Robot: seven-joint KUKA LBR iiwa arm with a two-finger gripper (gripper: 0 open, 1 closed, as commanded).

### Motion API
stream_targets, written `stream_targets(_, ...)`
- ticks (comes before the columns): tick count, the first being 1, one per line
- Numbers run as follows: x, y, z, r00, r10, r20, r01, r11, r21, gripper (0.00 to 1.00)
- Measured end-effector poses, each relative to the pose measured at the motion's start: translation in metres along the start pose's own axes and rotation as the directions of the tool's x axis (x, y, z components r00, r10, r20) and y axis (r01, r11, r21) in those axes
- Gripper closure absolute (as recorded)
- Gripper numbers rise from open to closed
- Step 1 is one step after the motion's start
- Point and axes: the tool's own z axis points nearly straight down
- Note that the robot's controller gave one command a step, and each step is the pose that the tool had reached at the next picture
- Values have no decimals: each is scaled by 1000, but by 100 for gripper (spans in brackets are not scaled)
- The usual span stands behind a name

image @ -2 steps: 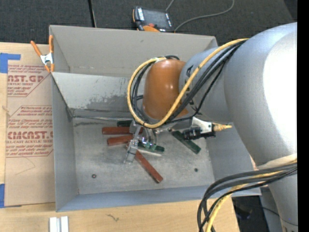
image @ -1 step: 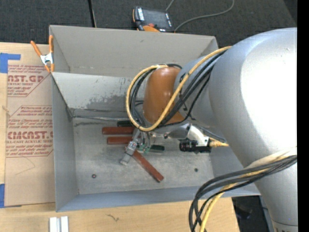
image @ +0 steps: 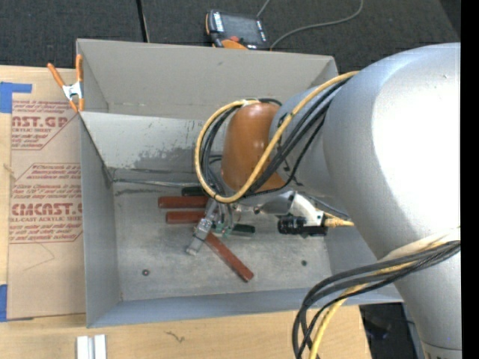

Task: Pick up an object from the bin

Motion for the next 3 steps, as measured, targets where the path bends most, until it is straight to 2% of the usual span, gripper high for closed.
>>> stream_targets(1,-2,1,-3,1000,0,3,0,1000,-2,100)
stream_targets(3,-3,3,-76,1000,-1,1,1,1000,0,100)
